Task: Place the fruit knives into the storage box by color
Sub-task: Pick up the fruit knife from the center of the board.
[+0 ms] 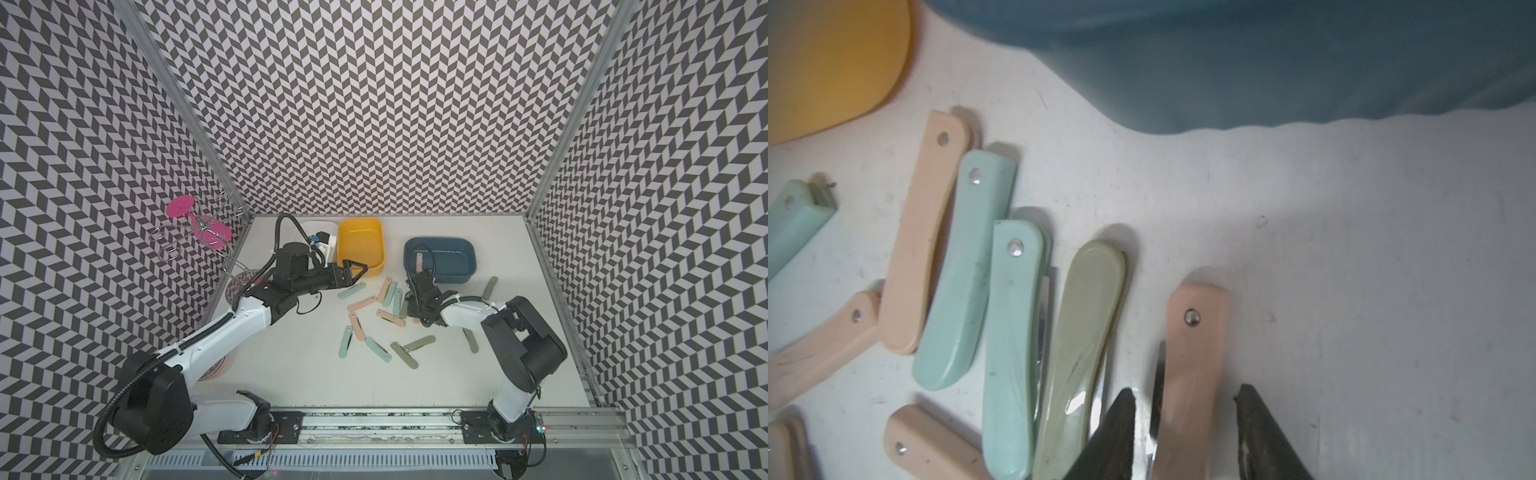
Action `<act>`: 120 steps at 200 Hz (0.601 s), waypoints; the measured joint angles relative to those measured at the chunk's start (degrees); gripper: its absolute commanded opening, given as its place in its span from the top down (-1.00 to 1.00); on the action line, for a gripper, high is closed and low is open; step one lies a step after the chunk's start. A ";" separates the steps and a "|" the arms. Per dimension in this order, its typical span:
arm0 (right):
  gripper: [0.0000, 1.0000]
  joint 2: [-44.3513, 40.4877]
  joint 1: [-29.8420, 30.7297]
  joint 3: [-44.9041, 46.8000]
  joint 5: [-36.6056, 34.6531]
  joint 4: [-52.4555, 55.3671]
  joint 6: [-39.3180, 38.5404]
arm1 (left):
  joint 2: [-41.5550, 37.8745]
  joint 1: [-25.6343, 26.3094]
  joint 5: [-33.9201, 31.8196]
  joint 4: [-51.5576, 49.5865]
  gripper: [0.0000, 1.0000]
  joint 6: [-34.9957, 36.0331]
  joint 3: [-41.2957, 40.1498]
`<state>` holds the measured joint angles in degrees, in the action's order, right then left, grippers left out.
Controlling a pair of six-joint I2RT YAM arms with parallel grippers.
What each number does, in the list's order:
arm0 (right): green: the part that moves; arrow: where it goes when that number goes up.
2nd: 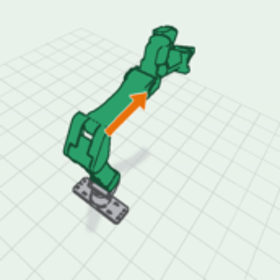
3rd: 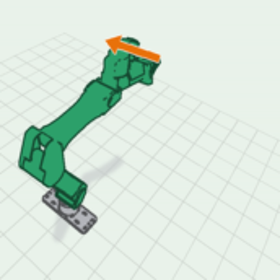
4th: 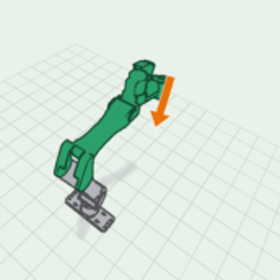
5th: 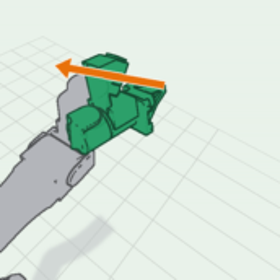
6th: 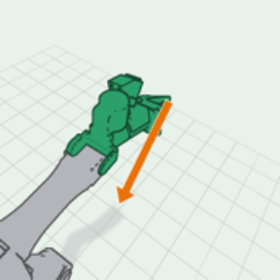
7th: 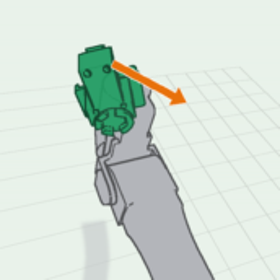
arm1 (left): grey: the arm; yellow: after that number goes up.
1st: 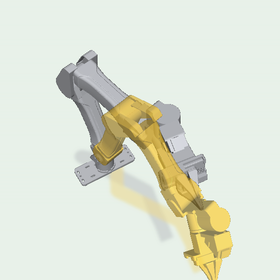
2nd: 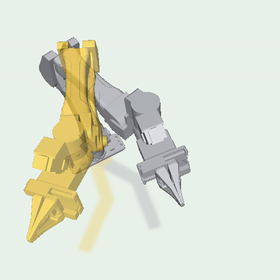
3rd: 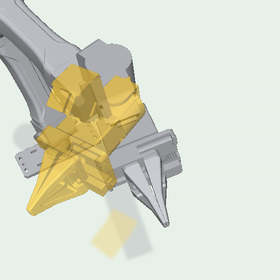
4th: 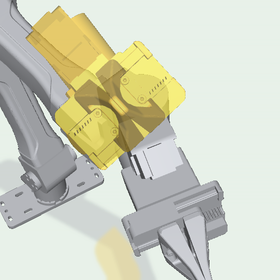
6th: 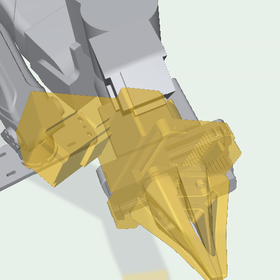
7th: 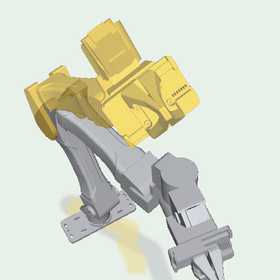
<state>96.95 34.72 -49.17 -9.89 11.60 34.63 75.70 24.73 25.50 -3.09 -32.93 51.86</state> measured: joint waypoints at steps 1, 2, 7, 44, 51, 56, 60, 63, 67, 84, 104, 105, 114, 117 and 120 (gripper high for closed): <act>0.26 0.00 0.00 0.00 -0.02 0.00 0.00 | 0.00 0.00 0.02 0.02 -1.00 0.00 0.00; 0.26 0.00 0.00 0.02 -0.15 0.00 0.00 | 0.00 0.00 0.02 0.02 -1.00 -0.02 0.00; 0.27 0.00 0.04 0.11 -0.61 0.02 -0.20 | 0.02 0.00 0.04 0.02 -1.00 -0.02 0.00; 0.32 -0.07 0.15 0.79 -3.43 -0.07 -0.92 | 0.04 0.00 0.33 0.07 -1.00 -0.15 -0.07; 0.32 -0.13 0.15 0.92 -3.76 -0.09 -0.98 | 0.04 0.00 0.33 0.07 -1.00 -0.15 -0.11; 0.31 -0.20 0.15 1.01 -3.93 -0.07 -1.03 | 0.04 0.02 0.33 0.11 -1.00 -0.15 -0.15; 0.28 -0.28 0.15 1.11 -4.07 -0.09 -1.05 | 0.04 0.02 0.33 0.15 -1.00 -0.15 -0.20; 0.25 -0.37 0.17 1.18 -4.09 -0.04 -1.07 | 0.04 0.02 0.33 0.15 -1.00 -0.17 -0.24; 0.19 -0.50 0.17 1.31 -4.13 -0.09 -1.05 | 0.04 0.02 0.33 0.17 -1.00 -0.17 -0.31; -0.01 -1.31 0.26 2.03 -3.93 -0.04 -1.05 | 0.04 0.04 0.33 0.24 -1.00 -0.17 -0.33; -0.07 -2.25 0.35 2.86 -3.13 0.15 -1.05 | 0.04 0.04 0.33 0.39 -1.00 -0.20 -0.33; -0.07 -2.29 0.37 2.91 -3.10 0.15 -1.01 | 0.04 0.04 0.33 0.39 -1.00 -0.20 -0.33; -0.08 -2.64 0.44 3.21 -2.71 0.15 -0.90 | 0.04 0.04 0.33 0.44 -1.00 -0.20 -0.33; -0.08 -2.78 0.46 3.32 -2.64 0.15 -0.90 | 0.04 0.04 0.33 0.46 -1.00 -0.20 -0.33; -0.08 -2.86 0.52 3.41 -2.47 0.15 -0.79 | 0.04 0.04 0.33 0.46 -1.00 -0.20 -0.33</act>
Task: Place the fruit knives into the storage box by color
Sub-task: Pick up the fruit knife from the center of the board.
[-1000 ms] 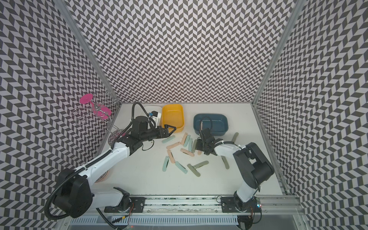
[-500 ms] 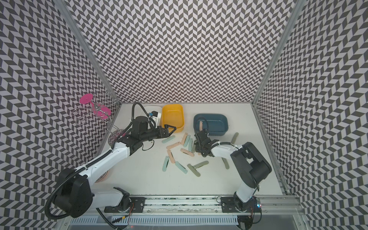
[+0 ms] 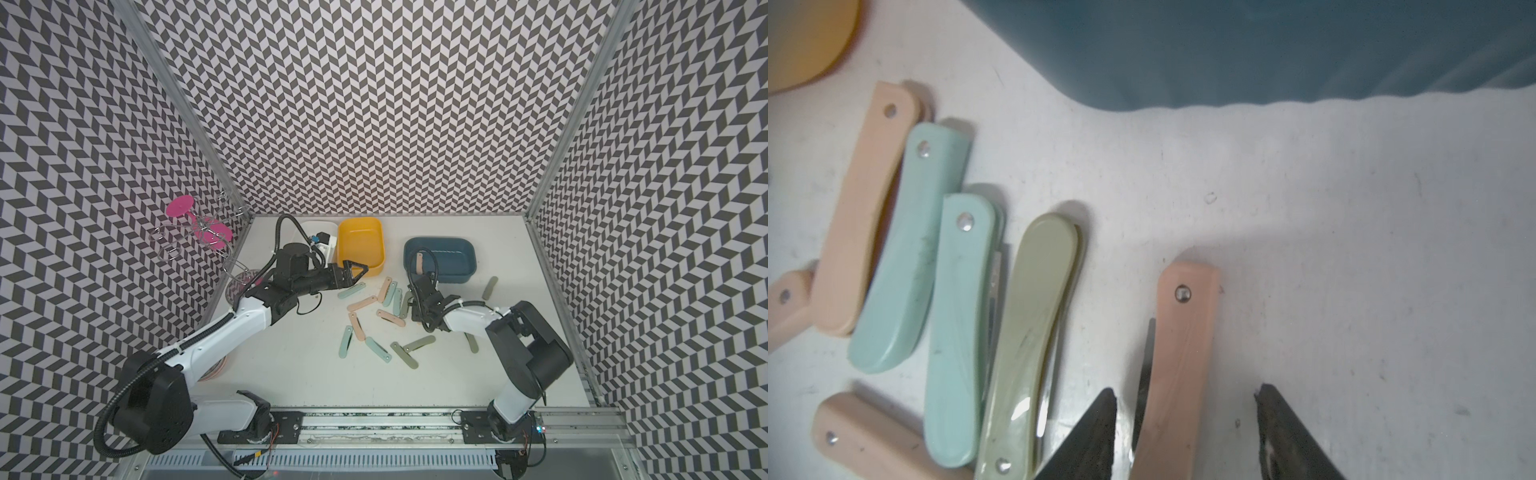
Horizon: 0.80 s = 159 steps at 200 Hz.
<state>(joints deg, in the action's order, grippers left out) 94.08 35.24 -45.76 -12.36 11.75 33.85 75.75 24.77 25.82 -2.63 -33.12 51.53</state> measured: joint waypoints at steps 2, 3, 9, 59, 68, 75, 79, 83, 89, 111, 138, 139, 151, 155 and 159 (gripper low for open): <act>-0.08 -0.04 0.02 0.02 -0.02 0.02 0.04 | 0.00 0.00 0.00 0.00 -1.00 0.00 0.00; -0.08 -0.07 0.02 0.07 0.07 0.07 0.04 | 0.00 0.00 0.00 0.00 -1.00 0.00 0.00; -0.07 -0.15 0.22 0.22 0.28 0.00 0.13 | 0.00 0.00 0.00 0.00 -1.00 0.00 0.00; 0.12 0.28 3.02 0.31 -1.90 0.28 0.04 | 0.00 0.02 0.02 0.13 -1.00 -0.24 -0.33; 0.17 0.59 3.28 0.13 -2.91 0.46 0.07 | 0.00 0.07 0.02 0.15 -1.00 -0.31 -0.35; 0.21 0.83 3.34 0.00 -3.56 0.48 -0.02 | 0.00 0.11 0.02 0.22 -1.00 -0.37 -0.35; 0.23 0.96 3.41 -0.07 -3.93 0.48 -0.13 | 0.00 0.13 0.02 0.24 -1.00 -0.39 -0.35; 0.25 1.09 3.50 -0.17 -4.35 0.57 -0.07 | 0.00 0.13 0.02 0.28 -1.00 -0.39 -0.35; 0.27 1.25 3.61 -0.22 -4.83 0.57 -0.17 | 0.00 0.22 0.00 0.31 -1.00 -0.42 -0.37; 0.38 1.57 3.63 -0.26 -6.34 0.63 -0.31 | 0.00 0.35 0.02 0.46 -1.00 -0.42 -0.48; 0.37 1.77 3.63 -0.39 -7.08 0.59 -0.24 | 0.00 0.35 0.00 0.46 -1.00 -0.48 -0.66; 0.36 1.79 3.63 -0.42 -7.10 0.59 -0.22 | 0.00 0.35 0.00 0.46 -1.00 -0.48 -0.66; 0.29 2.08 3.63 -0.68 -7.10 0.55 -0.22 | 0.00 0.37 0.00 0.46 -1.00 -0.59 -0.66; 0.28 2.21 3.63 -0.79 -7.13 0.50 -0.22 | 0.00 0.37 0.02 0.46 -1.00 -0.61 -0.66; 0.28 2.36 3.63 -0.94 -7.13 0.50 -0.17 | 0.00 0.37 0.00 0.46 -1.00 -0.61 -0.66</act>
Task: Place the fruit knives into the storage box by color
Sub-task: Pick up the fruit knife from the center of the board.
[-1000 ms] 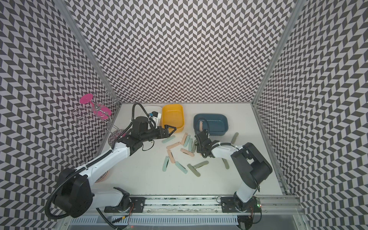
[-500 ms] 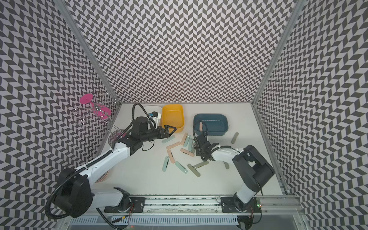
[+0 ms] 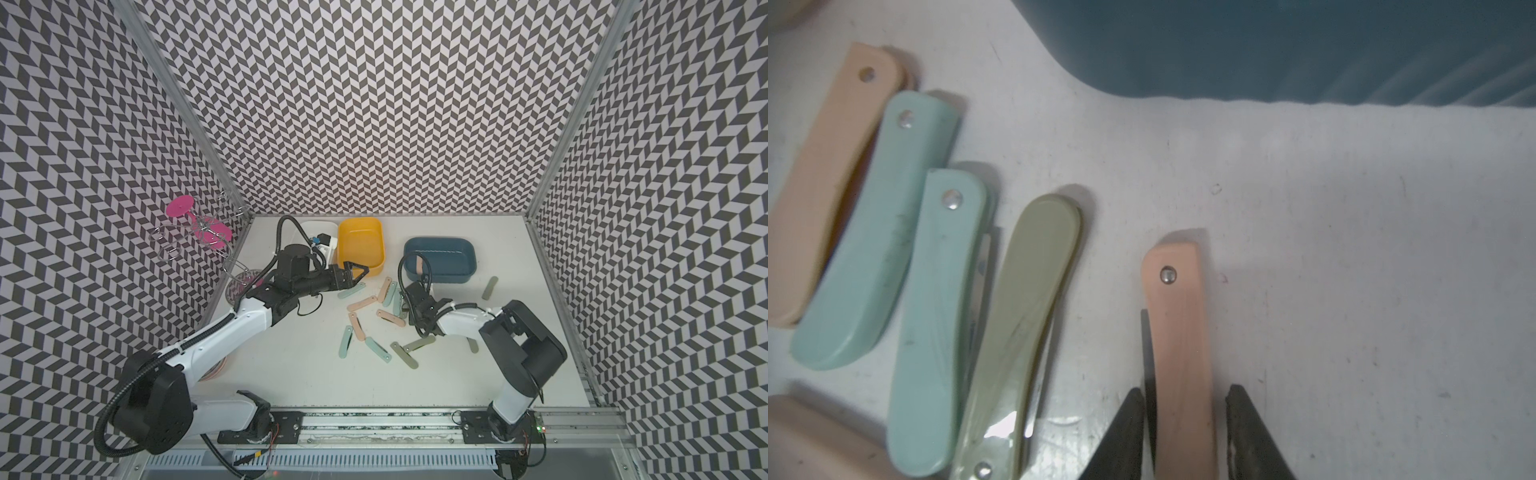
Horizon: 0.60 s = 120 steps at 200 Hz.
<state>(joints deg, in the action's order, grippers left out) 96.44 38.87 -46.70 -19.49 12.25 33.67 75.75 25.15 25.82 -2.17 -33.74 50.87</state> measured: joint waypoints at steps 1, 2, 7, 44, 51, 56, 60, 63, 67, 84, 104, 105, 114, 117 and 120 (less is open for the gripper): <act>0.28 0.02 0.00 -0.02 0.00 -0.04 0.02 | 0.00 0.00 0.02 0.00 -1.00 -0.02 0.00; 0.28 0.04 0.00 -0.04 0.00 -0.07 0.02 | 0.00 0.00 0.00 0.00 -1.00 0.00 0.00; 0.28 0.26 0.00 -0.24 0.00 -0.11 -0.07 | 0.00 0.00 0.00 0.00 -1.00 -0.02 0.00; 0.43 0.87 0.00 -0.72 0.02 -0.81 -0.13 | 0.00 0.00 0.00 0.00 -1.00 -0.04 0.00; 0.48 0.87 0.00 -0.72 0.02 -0.87 -0.15 | 0.02 0.02 0.00 0.00 -1.00 -0.04 0.00; 0.51 0.87 0.00 -0.72 0.04 -0.90 -0.22 | 0.04 0.02 0.00 0.00 -1.00 -0.07 0.00; 0.52 0.87 0.00 -0.70 0.04 -0.94 -0.22 | 0.07 0.02 0.00 0.00 -1.00 -0.07 0.00; 0.54 0.87 0.00 -0.68 0.04 -0.94 -0.26 | 0.11 0.04 0.00 0.02 -1.00 -0.07 0.00; 0.55 0.85 0.00 -0.63 0.02 -1.01 -0.24 | 0.17 0.09 0.00 0.04 -1.00 -0.13 0.00; 0.60 0.61 0.00 -0.35 0.09 -1.29 -0.20 | 0.59 0.35 -0.02 0.11 -1.00 -0.31 0.00; 0.61 0.02 0.00 0.15 0.39 -1.46 -0.22 | 1.14 0.72 -0.02 0.31 -1.00 -0.44 0.00; 0.61 0.00 0.00 0.17 0.44 -1.46 -0.22 | 1.16 0.72 -0.02 0.33 -1.00 -0.46 0.00; 0.61 -0.52 -0.04 0.50 0.66 -1.16 -0.22 | 1.33 0.76 0.00 0.42 -1.00 -0.50 0.00; 0.60 -0.74 -0.04 0.57 0.90 -1.01 -0.20 | 1.42 0.81 0.00 0.44 -1.00 -0.52 0.00; 0.60 -0.96 -0.07 0.70 1.11 -0.79 -0.20 | 1.44 0.85 0.00 0.46 -1.00 -0.57 0.02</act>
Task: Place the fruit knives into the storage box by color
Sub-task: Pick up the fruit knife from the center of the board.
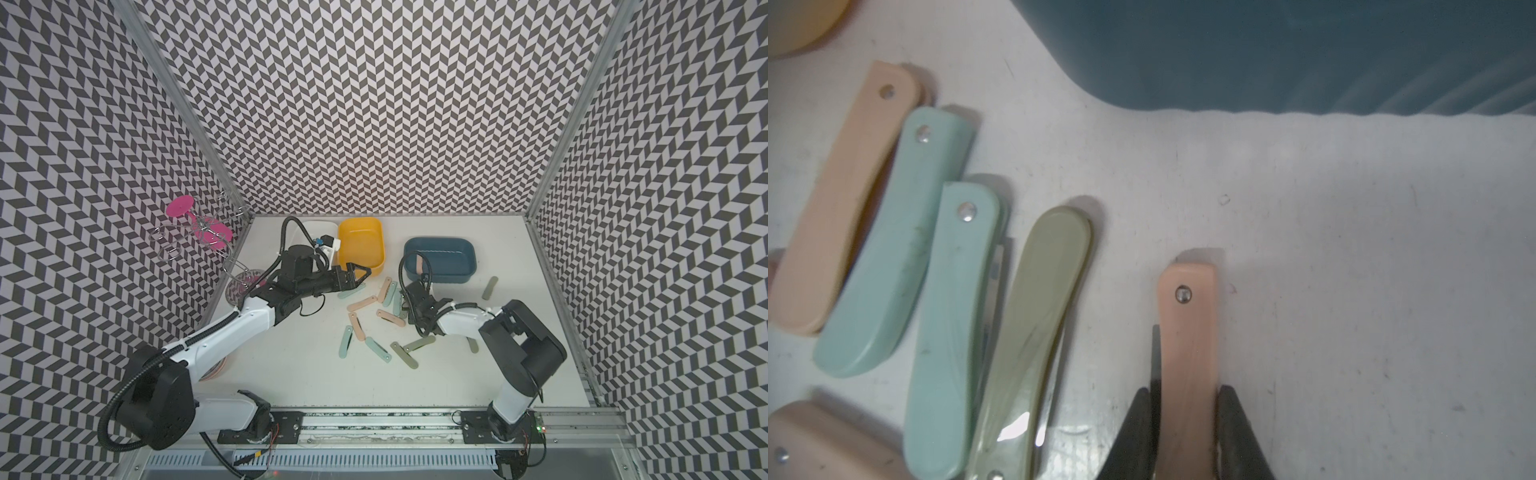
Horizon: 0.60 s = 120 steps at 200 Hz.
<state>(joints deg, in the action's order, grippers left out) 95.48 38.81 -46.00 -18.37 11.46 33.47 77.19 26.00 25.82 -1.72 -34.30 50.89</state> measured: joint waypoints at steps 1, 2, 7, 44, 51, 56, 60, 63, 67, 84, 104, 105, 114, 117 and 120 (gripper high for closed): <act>0.61 -0.07 0.00 0.02 0.02 0.07 0.00 | 0.02 0.02 0.00 0.02 -1.00 -0.02 0.00; 0.61 -0.20 0.00 0.07 0.17 0.15 0.00 | 0.04 0.02 -0.02 0.02 -1.00 -0.02 0.00; 0.61 -0.50 0.00 0.24 0.33 0.48 0.00 | 0.13 0.11 -0.02 0.07 -1.00 -0.09 0.00; 0.61 -4.31 -0.70 1.14 3.10 2.36 0.02 | 1.57 0.61 -0.04 0.63 -1.00 -0.76 0.61; 0.61 -5.16 -0.87 1.14 3.63 2.40 0.02 | 2.03 0.76 -0.07 0.85 -1.00 -0.96 0.90; 0.61 -5.68 -1.01 1.16 3.93 2.43 0.02 | 2.34 0.90 -0.07 0.87 -1.00 -1.16 1.18; 0.60 -6.25 -1.14 1.16 4.31 2.45 0.02 | 2.67 1.03 -0.07 0.90 -1.00 -1.27 1.46; 0.61 -6.67 -1.22 1.16 4.48 2.45 0.02 | 2.93 1.11 -0.07 1.01 -1.00 -1.36 1.70; 0.61 -7.15 -1.38 1.16 4.76 2.49 0.02 | 3.21 1.27 -0.07 1.07 -1.00 -1.40 1.97; 0.61 -9.33 -1.90 1.16 5.68 2.60 0.00 | 4.87 1.81 -0.09 1.42 -1.00 -1.68 3.69; 0.60 -12.09 -2.60 1.14 6.93 3.17 -0.02 | 6.67 2.47 -0.11 2.12 -1.00 -2.16 5.84; 0.61 -12.31 -2.64 1.14 7.02 3.19 -0.04 | 6.75 2.49 -0.09 2.12 -1.00 -2.23 5.95; 0.61 -13.51 -2.97 1.05 7.63 3.58 -0.07 | 7.63 2.60 -0.04 2.25 -1.00 -2.54 7.10; 0.60 -13.90 -3.04 0.96 7.85 3.67 -0.07 | 7.98 2.67 -0.07 2.36 -1.00 -2.71 7.50; 0.60 -14.34 -3.19 0.81 7.98 3.87 -0.07 | 8.31 2.73 -0.04 2.49 -1.00 -2.80 7.91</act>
<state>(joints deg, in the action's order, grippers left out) 81.14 35.62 -45.19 -10.39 15.33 33.41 85.49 28.73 25.78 0.78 -37.10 58.81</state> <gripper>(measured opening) 0.212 0.996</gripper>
